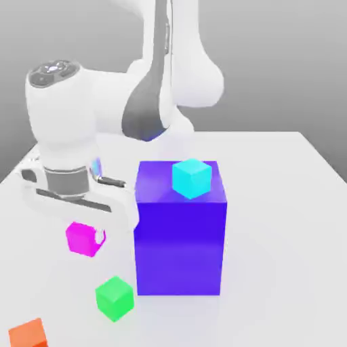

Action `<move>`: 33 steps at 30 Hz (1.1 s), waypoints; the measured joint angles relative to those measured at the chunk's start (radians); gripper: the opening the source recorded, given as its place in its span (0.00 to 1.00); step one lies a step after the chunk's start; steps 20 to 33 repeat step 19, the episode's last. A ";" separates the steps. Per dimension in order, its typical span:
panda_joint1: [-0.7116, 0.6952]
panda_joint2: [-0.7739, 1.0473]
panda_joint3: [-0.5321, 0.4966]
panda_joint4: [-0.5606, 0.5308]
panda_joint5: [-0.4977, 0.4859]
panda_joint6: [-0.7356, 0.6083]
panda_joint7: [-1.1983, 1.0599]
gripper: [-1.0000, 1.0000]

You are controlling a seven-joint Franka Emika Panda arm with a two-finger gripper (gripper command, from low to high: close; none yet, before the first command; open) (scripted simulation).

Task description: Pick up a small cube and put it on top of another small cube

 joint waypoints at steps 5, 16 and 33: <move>0.039 0.012 0.014 -0.028 0.015 0.080 0.204 0.00; 0.063 0.220 0.001 -0.034 -0.032 0.322 0.354 1.00; 0.063 0.220 0.001 -0.034 -0.032 0.322 0.354 1.00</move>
